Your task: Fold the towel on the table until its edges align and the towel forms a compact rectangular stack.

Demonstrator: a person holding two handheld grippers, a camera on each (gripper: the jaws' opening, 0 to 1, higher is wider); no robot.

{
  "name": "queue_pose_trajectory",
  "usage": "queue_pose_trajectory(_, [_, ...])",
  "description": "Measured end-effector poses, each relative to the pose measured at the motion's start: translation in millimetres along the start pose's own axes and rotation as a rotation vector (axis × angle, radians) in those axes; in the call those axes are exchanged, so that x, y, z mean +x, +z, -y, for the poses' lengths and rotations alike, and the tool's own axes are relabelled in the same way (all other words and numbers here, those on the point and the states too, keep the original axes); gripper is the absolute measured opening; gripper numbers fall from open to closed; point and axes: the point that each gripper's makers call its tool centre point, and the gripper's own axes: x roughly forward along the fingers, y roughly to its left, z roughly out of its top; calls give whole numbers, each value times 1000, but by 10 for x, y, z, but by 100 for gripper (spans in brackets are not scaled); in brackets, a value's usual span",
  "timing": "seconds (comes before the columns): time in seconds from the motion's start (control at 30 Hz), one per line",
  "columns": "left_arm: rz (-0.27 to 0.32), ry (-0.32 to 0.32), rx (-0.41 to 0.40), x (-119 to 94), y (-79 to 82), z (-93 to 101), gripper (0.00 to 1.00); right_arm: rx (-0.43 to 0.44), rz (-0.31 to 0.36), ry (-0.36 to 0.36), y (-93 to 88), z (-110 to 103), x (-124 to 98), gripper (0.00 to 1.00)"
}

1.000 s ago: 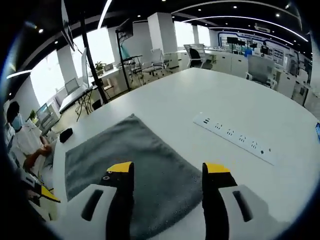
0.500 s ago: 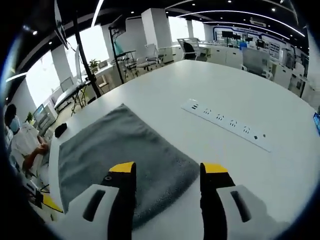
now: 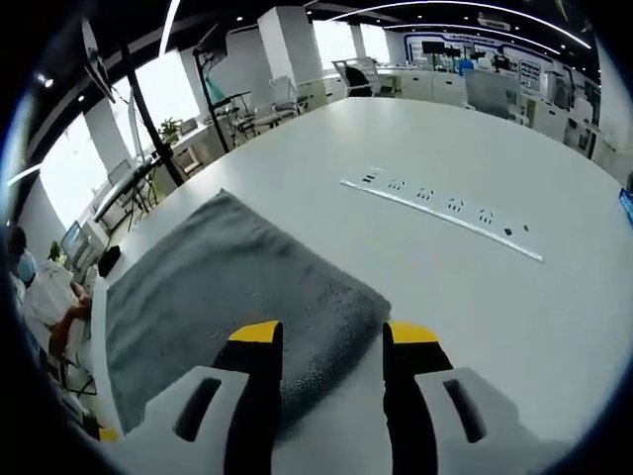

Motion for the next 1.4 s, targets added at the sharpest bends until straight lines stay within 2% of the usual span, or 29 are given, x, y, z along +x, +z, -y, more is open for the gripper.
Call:
queue_pose_trajectory(0.17, [-43, 9, 20, 55, -102, -15, 21, -11, -16, -9, -49, 38, 73, 32])
queue_pose_trajectory(0.33, [-96, 16, 63, 100, -186, -43, 20, -34, -23, -34, -101, 86, 96, 18])
queue_pose_trajectory(0.4, [-104, 24, 75, 124, -197, -51, 18, -36, -20, -33, -104, 94, 103, 16])
queue_pose_trajectory(0.47, [-110, 27, 83, 135, -192, -49, 16, -42, -23, -36, -110, 106, 108, 12])
queue_pose_trajectory(0.57, [-123, 44, 121, 132, -172, -71, 7, -58, -38, -62, -126, 162, 104, 3])
queue_pose_trajectory(0.87, [-126, 19, 138, 164, -150, -42, 4, -10, -17, -52, -133, 183, 122, 0])
queue_pose_trajectory(1.13, [-101, -54, 191, 350, 7, 172, 4, -8, -16, -86, -196, 397, -7, 0])
queue_pose_trajectory(1.4, [-68, -149, 233, 662, 231, 629, 4, 22, -23, -142, -412, 828, -371, 0])
